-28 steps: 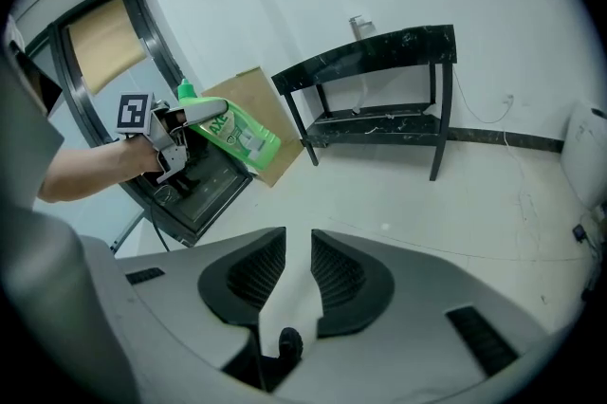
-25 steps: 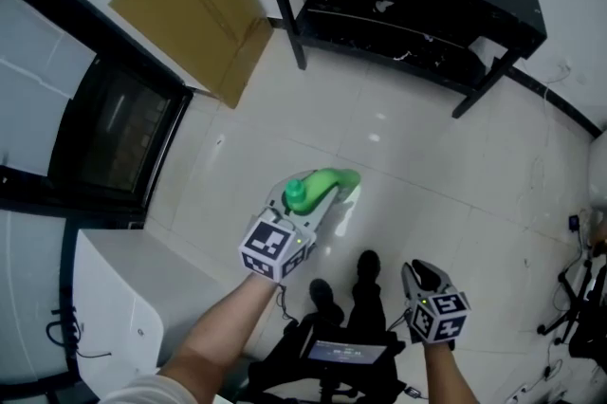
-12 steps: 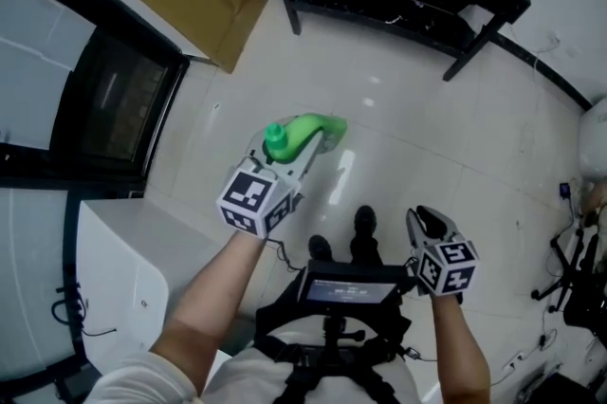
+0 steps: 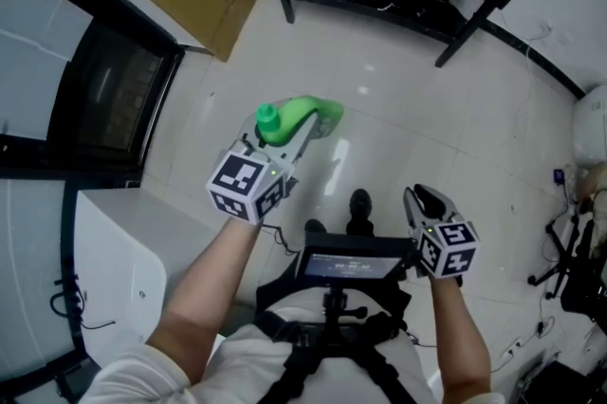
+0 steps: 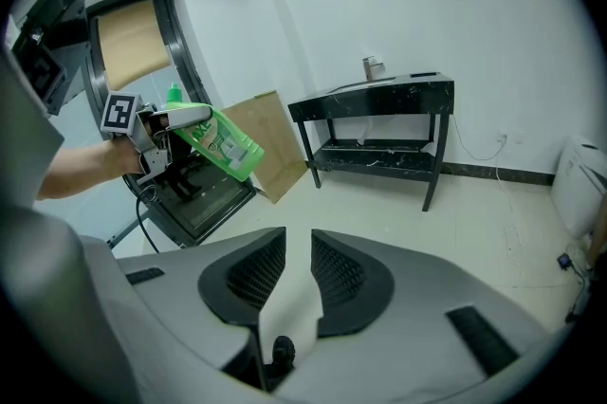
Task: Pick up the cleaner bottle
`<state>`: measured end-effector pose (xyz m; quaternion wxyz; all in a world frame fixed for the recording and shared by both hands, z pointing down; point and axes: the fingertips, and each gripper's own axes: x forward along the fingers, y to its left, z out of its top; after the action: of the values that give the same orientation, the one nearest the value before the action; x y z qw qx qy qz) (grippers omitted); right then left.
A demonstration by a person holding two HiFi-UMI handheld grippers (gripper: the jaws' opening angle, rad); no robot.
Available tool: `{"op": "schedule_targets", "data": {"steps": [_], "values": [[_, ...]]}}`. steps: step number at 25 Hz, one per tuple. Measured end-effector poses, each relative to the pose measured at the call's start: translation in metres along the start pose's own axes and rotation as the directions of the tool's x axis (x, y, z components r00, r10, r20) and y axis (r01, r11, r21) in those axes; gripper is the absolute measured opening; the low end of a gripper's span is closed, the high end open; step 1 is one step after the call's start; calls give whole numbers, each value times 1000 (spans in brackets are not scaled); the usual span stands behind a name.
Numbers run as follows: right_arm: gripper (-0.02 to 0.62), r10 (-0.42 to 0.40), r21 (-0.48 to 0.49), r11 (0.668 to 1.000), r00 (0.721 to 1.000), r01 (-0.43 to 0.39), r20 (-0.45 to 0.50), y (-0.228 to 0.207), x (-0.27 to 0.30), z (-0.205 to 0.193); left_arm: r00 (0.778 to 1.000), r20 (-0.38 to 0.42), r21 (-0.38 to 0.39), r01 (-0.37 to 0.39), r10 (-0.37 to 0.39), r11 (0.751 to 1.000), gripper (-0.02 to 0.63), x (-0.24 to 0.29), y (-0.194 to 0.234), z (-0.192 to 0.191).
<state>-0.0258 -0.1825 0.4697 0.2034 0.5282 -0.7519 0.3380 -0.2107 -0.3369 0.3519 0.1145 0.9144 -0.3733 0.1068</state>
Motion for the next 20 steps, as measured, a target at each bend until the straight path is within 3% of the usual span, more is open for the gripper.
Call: {"op": "schedule_targets", "data": {"steps": [8, 20], "values": [[91, 2, 1, 1000, 999, -2, 34, 9, -12, 8, 1000, -8, -2, 19, -19, 1000, 164, -25, -14, 7], [91, 14, -40, 999, 996, -10, 90, 36, -27, 30, 999, 43, -2, -4, 4, 1000, 163, -66, -13, 14]]}}
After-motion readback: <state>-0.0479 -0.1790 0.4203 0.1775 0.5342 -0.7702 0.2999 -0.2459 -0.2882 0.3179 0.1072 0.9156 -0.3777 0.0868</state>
